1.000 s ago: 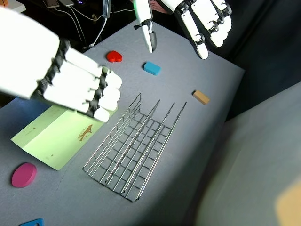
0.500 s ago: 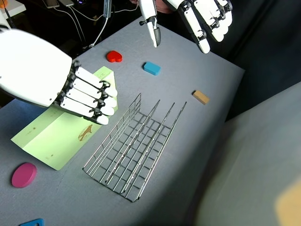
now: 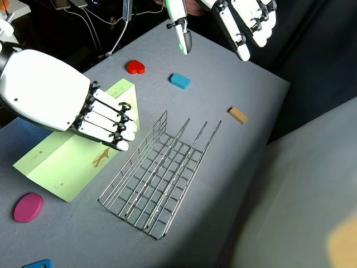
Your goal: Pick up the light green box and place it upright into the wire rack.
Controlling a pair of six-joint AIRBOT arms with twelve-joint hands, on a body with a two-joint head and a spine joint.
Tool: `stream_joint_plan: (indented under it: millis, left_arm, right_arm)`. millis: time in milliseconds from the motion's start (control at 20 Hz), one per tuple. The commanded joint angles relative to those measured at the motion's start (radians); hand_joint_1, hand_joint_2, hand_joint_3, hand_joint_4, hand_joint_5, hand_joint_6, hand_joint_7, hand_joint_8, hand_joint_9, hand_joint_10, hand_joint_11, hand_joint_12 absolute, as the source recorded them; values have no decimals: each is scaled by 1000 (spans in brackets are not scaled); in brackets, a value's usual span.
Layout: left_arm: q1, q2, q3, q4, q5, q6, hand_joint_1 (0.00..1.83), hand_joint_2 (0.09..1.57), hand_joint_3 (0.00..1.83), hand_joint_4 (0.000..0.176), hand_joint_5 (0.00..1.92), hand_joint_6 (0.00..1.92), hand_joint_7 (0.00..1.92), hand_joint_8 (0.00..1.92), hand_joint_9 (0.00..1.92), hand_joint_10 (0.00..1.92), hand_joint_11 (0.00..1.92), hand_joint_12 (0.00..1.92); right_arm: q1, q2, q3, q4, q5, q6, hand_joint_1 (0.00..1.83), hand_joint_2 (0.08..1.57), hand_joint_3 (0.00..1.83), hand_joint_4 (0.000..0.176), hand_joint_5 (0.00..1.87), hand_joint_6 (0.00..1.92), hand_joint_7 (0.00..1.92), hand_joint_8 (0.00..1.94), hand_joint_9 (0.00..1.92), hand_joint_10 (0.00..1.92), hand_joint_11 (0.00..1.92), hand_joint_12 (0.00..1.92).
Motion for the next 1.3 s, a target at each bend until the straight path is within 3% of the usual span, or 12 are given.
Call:
stream_joint_plan:
  millis: [0,100,250,300,350,400,450,850,1050,1250]
  left_arm:
    - [-14,3,-4,79,-32,9,225,1072,0,102,255,4,156,3,181,3,0,596]
    - [-14,3,-5,79,-30,9,227,1073,0,103,255,3,157,3,182,3,0,599]
    - [-16,3,-4,79,-30,9,228,1073,0,103,245,0,156,2,181,2,0,599]
    - [-16,3,-4,79,-30,9,228,1073,0,103,246,0,157,2,182,3,0,600]
    - [-16,3,-4,79,-30,9,228,1080,3,103,246,0,157,2,182,2,0,600]
    - [-16,3,-4,79,-30,9,225,1085,4,103,247,1,160,2,185,3,0,609]
    - [-17,3,-3,79,-30,9,225,1086,4,103,248,1,161,2,186,3,0,611]
    - [-21,2,-2,79,-24,10,230,1092,4,103,267,6,160,1,185,2,0,604]
    - [-38,2,-2,79,-14,28,244,1089,1,102,278,6,158,0,186,1,0,616]
    - [-42,2,-4,79,-10,28,243,1091,1,102,284,6,163,2,186,1,0,619]
  right_arm:
    - [8,-1,0,-57,31,4,897,1005,7,0,266,18,287,14,177,18,0,667]
    - [8,-1,0,-59,33,4,979,1062,9,0,428,21,489,14,390,31,29,1054]
    - [11,0,0,-66,34,4,1064,1113,1,0,753,34,867,32,816,130,398,1252]
    - [10,0,0,-68,34,4,1277,1138,0,0,845,31,899,897,902,231,538,1277]
    - [9,0,0,-69,34,4,1234,1156,1,0,846,811,933,1162,870,637,642,1388]
    - [8,0,0,-69,34,4,1327,1179,7,0,829,946,824,1280,799,1310,704,1446]
    - [8,0,0,-70,33,4,1349,1181,0,0,843,961,816,1290,793,1439,740,1492]
    - [34,14,-6,-74,14,-11,1359,1172,0,0,826,970,858,1223,823,1453,738,1510]
    - [100,51,-32,-77,27,-30,1354,1189,0,0,765,1036,857,1240,783,1496,723,1501]
    - [161,88,-53,-156,24,-34,1354,1188,0,0,769,1039,859,1238,784,1495,704,1504]
